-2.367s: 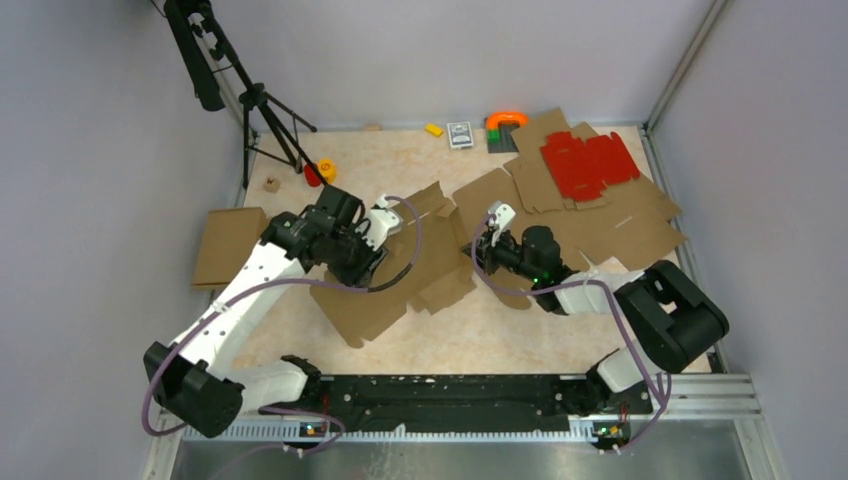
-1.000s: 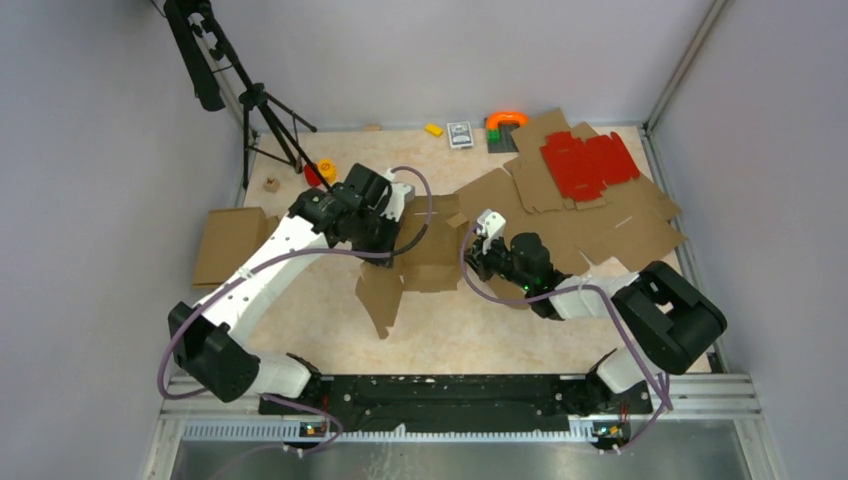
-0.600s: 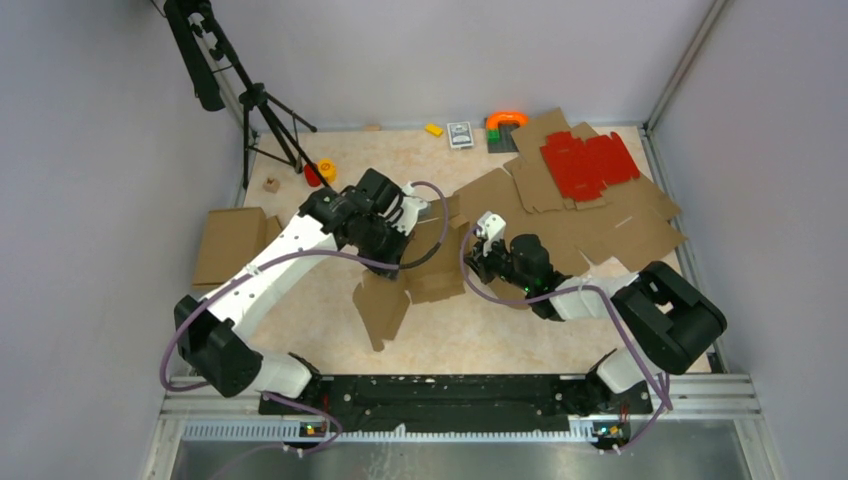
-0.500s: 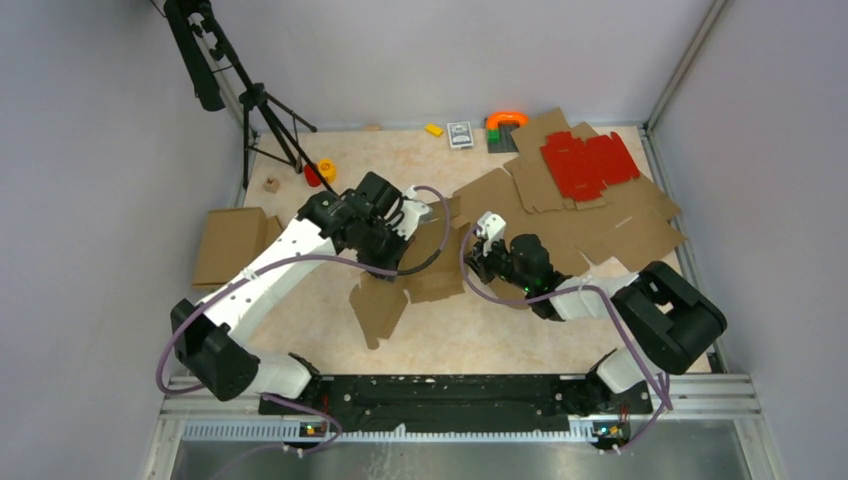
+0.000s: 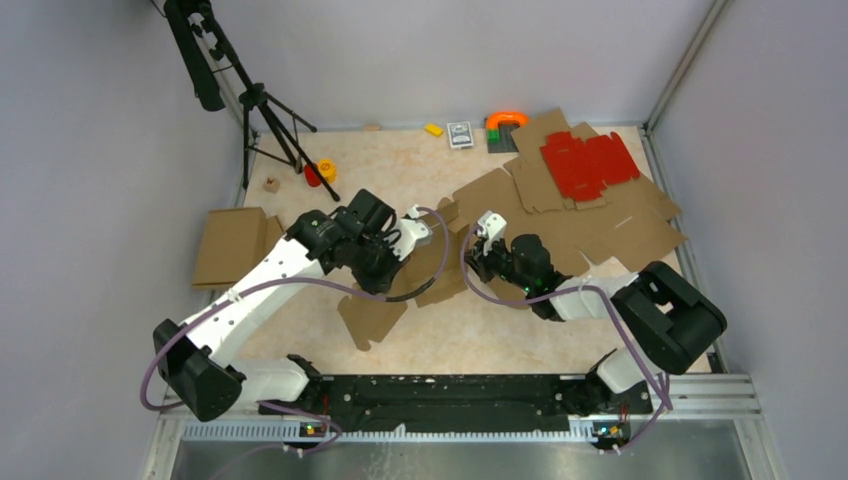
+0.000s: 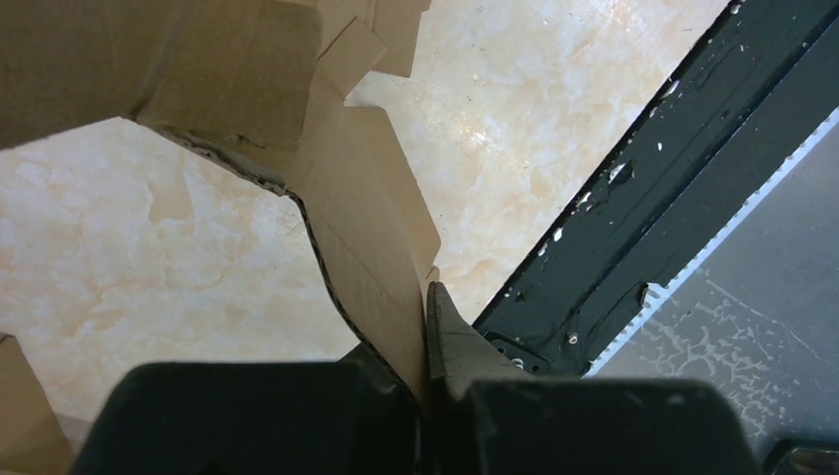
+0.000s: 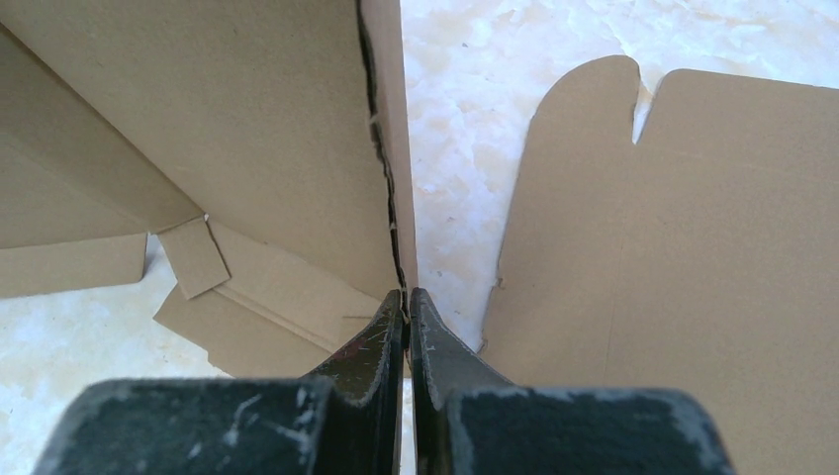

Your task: Fold the paper box

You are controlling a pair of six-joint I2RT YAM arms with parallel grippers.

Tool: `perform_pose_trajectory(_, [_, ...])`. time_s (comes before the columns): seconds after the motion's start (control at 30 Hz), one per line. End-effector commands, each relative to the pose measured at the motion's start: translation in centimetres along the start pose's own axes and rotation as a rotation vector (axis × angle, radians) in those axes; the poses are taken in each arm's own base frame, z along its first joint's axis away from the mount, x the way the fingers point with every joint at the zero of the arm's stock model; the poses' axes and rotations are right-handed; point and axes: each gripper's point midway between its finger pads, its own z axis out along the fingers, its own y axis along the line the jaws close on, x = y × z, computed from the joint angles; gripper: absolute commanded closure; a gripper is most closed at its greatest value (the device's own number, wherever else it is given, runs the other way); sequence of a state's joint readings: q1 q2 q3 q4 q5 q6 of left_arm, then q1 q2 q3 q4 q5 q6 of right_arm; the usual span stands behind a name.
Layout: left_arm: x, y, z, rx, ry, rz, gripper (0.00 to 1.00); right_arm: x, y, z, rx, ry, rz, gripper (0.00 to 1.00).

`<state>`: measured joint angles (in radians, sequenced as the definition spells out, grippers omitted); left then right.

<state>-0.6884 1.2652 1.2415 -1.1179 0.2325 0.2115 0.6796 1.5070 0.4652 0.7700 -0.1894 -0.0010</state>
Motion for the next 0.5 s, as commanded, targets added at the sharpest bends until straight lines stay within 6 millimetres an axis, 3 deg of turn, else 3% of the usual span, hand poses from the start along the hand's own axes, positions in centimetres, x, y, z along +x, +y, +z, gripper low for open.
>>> perform_pose_trajectory(0.0, [-3.7,-0.7,0.9,0.048,-0.17,0.12,0.98,-5.9,4.5,-0.1,-0.201,-0.2,-0.055,1.0])
perform_pose_trajectory(0.27, [-5.4,-0.6,0.2,0.021,-0.321,0.231,1.0,-5.9,4.9,-0.2,-0.227,-0.202,-0.054,1.0])
perform_pose_trajectory(0.47, [-5.0,-0.5,0.3,0.008,-0.344,0.316,1.0,-6.0,5.4,-0.3,-0.26,-0.198,-0.043,1.0])
